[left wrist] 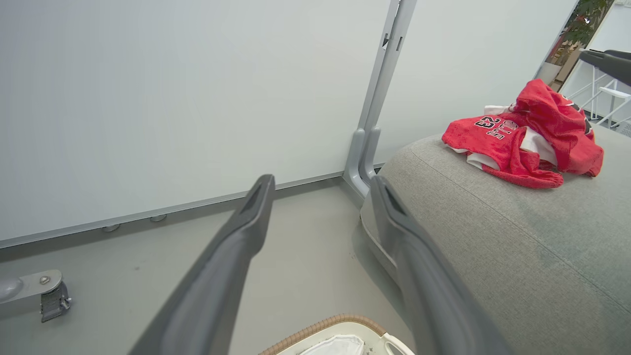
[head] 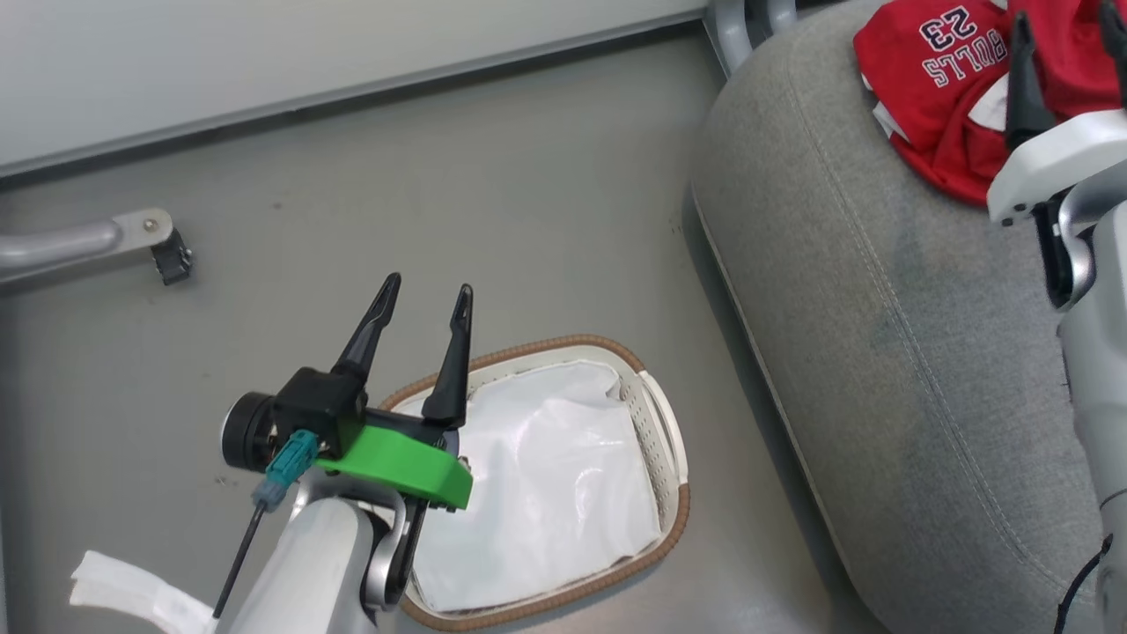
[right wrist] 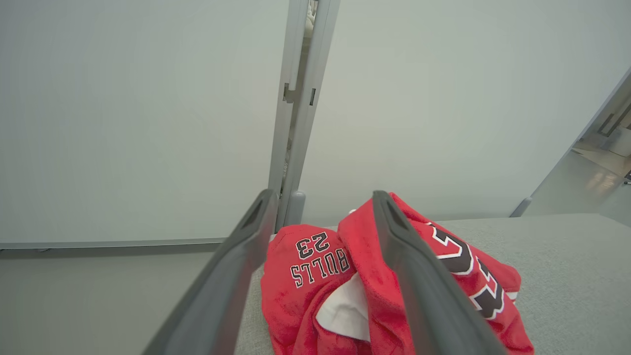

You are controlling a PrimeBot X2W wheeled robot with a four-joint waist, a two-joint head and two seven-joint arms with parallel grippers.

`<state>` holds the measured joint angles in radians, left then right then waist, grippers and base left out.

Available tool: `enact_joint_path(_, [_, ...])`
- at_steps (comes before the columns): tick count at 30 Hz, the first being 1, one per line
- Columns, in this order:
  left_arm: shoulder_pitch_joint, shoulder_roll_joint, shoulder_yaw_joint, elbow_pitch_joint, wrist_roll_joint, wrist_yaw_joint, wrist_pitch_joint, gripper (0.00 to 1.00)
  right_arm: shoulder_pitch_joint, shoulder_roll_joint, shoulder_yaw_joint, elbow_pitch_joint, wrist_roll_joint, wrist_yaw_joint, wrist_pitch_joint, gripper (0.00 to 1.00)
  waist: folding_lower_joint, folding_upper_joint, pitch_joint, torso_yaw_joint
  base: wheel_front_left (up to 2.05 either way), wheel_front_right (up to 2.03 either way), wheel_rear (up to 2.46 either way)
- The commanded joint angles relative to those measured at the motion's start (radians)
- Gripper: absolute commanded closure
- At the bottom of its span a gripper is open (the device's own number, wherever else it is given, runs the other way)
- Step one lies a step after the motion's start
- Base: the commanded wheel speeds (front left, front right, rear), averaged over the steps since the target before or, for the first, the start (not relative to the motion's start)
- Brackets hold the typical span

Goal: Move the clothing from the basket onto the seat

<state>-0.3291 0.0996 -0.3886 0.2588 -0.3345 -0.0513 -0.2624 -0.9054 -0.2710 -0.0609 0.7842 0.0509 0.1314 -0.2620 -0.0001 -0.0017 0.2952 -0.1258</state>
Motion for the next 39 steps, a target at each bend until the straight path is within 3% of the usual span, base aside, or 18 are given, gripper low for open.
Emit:
enact_joint_path(1, [0.039,-0.004,0.022,-0.001,-0.007,0.009,-0.003,0.0,0.034,0.013,0.005,-0.019,0.012,-0.001,-0.004,0.0,0.0001,0.0017,-0.119,0.062,0.0,0.0,0.0])
enact_joint_path(9, [0.145,-0.012,0.159,0.03,-0.017,0.035,-0.002,0.0,0.223,0.114,0.056,-0.186,0.039,-0.001,-0.004,0.0,0.0001,0.0017,-0.194,0.11,0.0,0.0,0.0])
enact_joint_path(17, [0.253,-0.018,0.259,0.009,0.0,0.016,-0.002,0.0,0.468,0.212,0.062,-0.346,0.067,-0.001,-0.003,0.0,0.0001,0.0017,-0.24,0.135,0.0,0.0,0.0])
enact_joint_path(26, [0.348,-0.037,0.312,-0.015,0.008,-0.014,-0.002,0.0,0.657,0.218,0.171,-0.467,0.119,-0.001,-0.003,0.0,0.0001,0.0017,-0.263,0.145,0.0,0.0,0.0])
enact_joint_path(39, [0.403,-0.048,0.326,-0.02,0.01,-0.036,-0.002,0.0,0.776,0.219,0.138,-0.491,0.149,-0.001,-0.003,0.0,0.0001,0.0017,-0.286,0.15,0.0,0.0,0.0])
